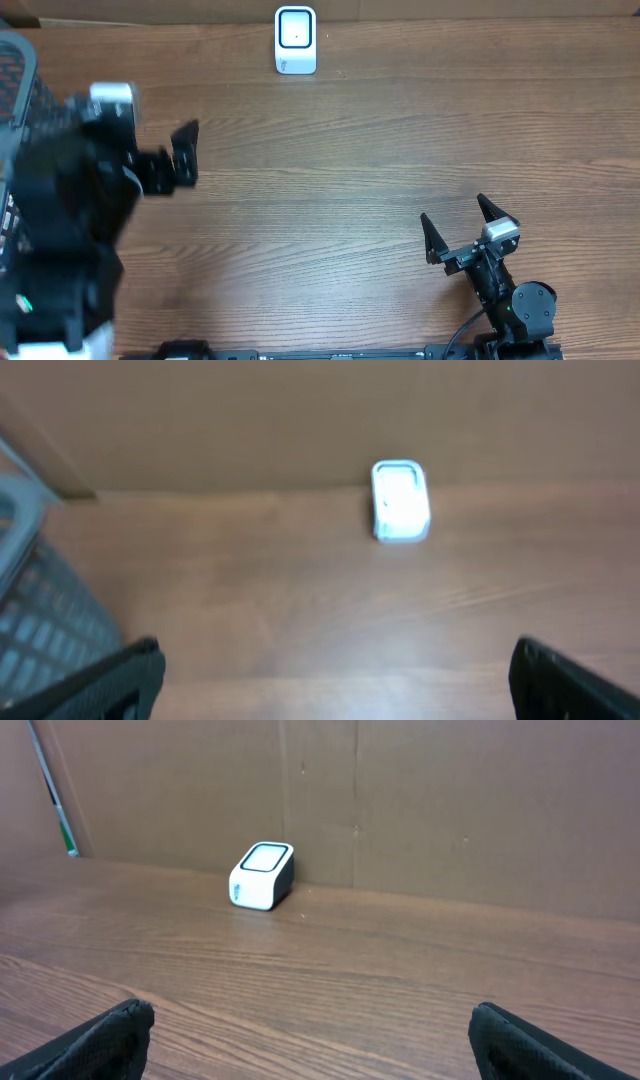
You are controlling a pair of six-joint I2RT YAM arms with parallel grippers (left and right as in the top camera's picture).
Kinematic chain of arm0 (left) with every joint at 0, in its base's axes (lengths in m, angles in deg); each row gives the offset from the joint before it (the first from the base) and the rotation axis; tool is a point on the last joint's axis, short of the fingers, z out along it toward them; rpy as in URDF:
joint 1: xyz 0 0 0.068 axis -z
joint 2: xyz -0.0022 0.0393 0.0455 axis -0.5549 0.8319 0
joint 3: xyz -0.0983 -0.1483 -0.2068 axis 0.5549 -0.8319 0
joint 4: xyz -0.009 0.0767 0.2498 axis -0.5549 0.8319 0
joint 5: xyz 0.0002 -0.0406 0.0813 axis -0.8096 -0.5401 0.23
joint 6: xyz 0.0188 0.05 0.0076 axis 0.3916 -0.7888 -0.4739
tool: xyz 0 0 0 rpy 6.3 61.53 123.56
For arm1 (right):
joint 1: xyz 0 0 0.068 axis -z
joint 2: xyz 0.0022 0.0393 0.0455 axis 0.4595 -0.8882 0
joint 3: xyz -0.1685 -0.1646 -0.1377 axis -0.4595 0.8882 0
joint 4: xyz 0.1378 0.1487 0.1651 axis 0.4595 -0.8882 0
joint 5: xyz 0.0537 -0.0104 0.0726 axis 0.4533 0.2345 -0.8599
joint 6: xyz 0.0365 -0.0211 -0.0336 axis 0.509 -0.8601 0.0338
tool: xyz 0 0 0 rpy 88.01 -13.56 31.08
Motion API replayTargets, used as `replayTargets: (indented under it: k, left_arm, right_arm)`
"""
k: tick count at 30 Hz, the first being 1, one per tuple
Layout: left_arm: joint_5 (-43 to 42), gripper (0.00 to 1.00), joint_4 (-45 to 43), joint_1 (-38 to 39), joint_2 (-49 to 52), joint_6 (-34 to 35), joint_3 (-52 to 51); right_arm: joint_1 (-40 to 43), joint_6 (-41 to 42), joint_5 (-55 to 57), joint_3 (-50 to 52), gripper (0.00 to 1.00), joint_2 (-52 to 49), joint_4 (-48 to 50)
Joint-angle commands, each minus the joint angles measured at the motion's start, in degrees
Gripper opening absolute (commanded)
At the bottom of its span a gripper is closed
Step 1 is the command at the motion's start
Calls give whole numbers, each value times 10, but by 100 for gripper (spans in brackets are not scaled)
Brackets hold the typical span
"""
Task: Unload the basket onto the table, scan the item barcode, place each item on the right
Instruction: 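Swing the left gripper over the grey basket and reach inside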
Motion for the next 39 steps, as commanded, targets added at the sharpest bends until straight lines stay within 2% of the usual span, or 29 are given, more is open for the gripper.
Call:
replayTargets:
  k: [1, 4, 12, 16, 20, 24, 27, 31, 39]
  left_arm:
    - [-94, 100, 71, 3, 90, 16, 153]
    - [-118, 99, 110, 3, 146, 15, 217]
    - [-89, 100, 98, -25, 199, 24, 232]
    - [-89, 100, 94, -123, 200, 70, 282]
    - [-92, 99, 91, -304, 200, 158, 318]
    - [-53, 100, 97, -436, 209, 195, 318]
    - [-40, 100, 115, -499, 227, 211, 316]
    - [-35, 100, 132, -527, 272, 224, 310]
    - [84, 100, 143, -527, 370, 212, 310]
  right_arm:
    - [-2, 1, 5, 6, 100, 7, 3]
    - [-2, 1, 5, 6, 100, 7, 3]
    - [-2, 1, 5, 6, 100, 7, 3]
    - [-2, 1, 5, 6, 100, 7, 3]
    - [-2, 1, 5, 6, 100, 7, 3]
    - [-2, 1, 5, 6, 100, 7, 3]
    - [-2, 1, 5, 6, 100, 7, 3]
    - [-2, 1, 5, 6, 100, 7, 3]
    - [-2, 1, 5, 6, 100, 7, 3]
